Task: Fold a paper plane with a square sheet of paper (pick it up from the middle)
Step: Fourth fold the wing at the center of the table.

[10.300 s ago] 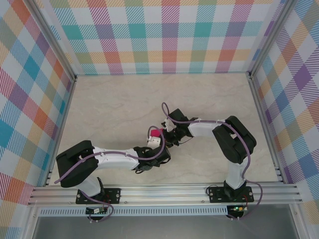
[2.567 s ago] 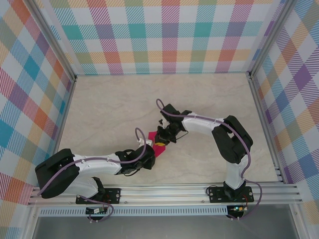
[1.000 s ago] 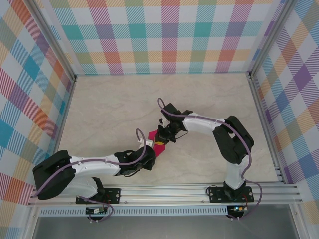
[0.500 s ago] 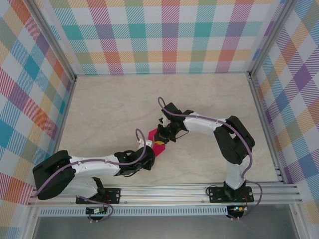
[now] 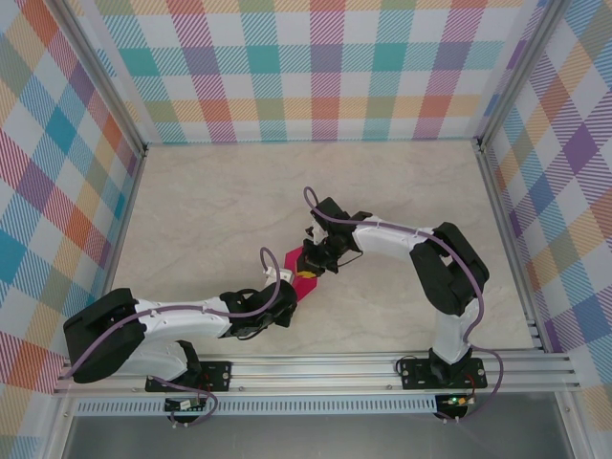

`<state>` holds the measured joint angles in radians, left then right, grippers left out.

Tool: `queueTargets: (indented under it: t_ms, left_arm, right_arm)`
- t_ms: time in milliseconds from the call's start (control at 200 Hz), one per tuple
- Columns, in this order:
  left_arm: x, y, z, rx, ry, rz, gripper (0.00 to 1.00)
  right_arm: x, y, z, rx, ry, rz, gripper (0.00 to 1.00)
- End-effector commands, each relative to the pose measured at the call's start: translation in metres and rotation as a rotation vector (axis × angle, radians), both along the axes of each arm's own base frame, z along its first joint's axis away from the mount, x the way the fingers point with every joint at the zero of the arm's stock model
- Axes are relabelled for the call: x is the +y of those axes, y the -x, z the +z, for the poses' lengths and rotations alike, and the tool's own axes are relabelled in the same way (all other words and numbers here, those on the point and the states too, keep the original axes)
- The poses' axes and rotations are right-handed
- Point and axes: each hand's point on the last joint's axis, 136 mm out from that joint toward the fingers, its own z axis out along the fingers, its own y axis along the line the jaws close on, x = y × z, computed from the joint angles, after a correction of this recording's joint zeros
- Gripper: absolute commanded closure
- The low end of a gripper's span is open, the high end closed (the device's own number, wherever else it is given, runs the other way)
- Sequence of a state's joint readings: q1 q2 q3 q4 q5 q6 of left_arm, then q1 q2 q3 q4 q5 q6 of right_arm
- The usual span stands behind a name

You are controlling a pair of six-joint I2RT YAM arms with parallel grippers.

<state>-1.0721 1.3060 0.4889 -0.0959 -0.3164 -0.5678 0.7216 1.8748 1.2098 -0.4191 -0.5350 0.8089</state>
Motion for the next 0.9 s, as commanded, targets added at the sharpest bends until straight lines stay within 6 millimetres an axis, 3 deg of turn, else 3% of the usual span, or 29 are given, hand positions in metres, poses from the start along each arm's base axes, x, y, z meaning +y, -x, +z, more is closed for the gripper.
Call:
queueTargets:
  t_ms: [0, 145, 290, 650, 785, 895]
  left_arm:
    - [0.002, -0.001, 0.000, -0.021, -0.015, 0.009, 0.84]
    - [0.001, 0.000, -0.001, -0.015, -0.012, 0.006, 0.91]
    - [0.002, 0.001, -0.005, 0.004, 0.018, 0.020, 0.95]
    - [-0.003, 0.002, 0.000, 0.096, 0.293, 0.003, 0.96]
    - [-0.004, 0.001, 0.003, 0.135, 0.381, -0.003, 0.96]
    - [-0.001, 0.000, 0.003, 0.185, 0.442, -0.002, 0.97]
  right_arm:
    - [0.000, 0.000, 0.013, -0.014, -0.026, -0.002, 0.95]
    - [-0.001, 0.000, 0.013, -0.018, -0.025, 0.000, 0.94]
    - [-0.002, 0.000, 0.016, -0.033, -0.028, 0.008, 0.86]
    - [-0.031, -0.010, 0.046, -0.186, -0.037, -0.033, 0.56]
    - [-0.038, -0.011, 0.049, -0.222, -0.054, -0.058, 0.54]
    - [-0.028, -0.004, 0.049, -0.209, -0.144, -0.025, 0.60]
